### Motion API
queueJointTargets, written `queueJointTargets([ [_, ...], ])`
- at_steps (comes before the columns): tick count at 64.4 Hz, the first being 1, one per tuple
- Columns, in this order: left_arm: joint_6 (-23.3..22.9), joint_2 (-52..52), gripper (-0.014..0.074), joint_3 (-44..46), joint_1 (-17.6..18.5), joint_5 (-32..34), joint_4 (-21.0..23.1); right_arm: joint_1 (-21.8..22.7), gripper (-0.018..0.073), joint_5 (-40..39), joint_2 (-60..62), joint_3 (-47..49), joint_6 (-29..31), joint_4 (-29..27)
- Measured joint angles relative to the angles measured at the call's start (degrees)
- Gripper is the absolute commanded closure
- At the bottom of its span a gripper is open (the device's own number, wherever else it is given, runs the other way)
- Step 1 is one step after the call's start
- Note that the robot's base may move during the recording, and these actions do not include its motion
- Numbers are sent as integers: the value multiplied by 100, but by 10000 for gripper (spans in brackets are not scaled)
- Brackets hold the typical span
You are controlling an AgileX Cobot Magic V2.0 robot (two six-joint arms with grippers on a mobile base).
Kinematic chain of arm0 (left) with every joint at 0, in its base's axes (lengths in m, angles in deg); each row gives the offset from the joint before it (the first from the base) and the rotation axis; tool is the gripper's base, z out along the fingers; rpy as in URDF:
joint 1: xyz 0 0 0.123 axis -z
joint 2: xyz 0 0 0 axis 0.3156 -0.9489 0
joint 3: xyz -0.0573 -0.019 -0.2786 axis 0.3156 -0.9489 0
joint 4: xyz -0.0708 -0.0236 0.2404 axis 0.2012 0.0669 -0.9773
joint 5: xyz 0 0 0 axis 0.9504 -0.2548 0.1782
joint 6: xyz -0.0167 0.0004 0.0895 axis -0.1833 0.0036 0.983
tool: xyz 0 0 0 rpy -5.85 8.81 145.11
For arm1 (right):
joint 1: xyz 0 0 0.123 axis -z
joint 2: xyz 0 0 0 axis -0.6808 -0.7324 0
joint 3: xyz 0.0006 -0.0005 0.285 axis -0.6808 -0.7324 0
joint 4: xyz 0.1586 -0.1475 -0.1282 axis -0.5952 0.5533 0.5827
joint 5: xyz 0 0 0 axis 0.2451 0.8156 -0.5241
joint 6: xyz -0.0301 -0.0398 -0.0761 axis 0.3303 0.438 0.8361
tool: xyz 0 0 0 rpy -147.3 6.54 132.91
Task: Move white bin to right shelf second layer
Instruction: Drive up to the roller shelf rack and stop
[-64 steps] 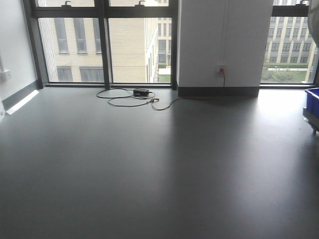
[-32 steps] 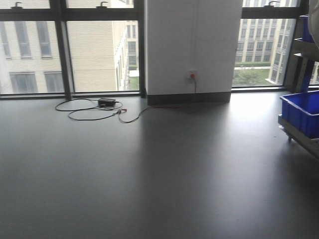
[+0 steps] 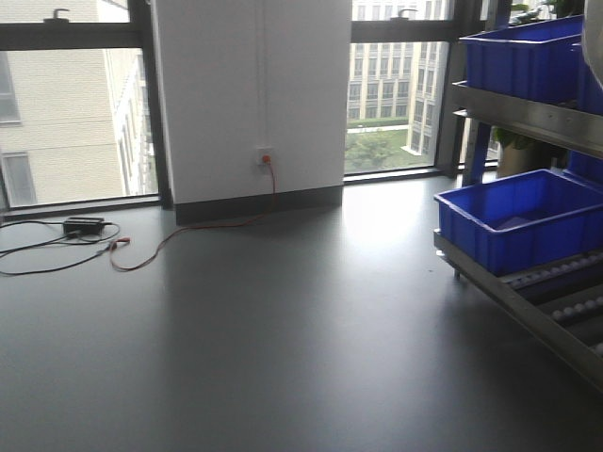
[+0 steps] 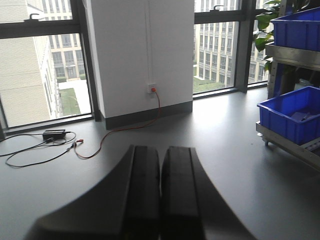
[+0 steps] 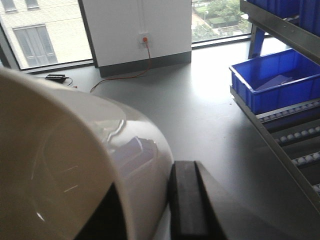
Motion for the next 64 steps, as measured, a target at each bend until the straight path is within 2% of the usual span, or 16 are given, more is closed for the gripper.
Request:
queueJointTargets([
  [64, 0, 0, 512, 0, 0, 0, 0, 0, 502, 0, 0, 0, 0, 0],
])
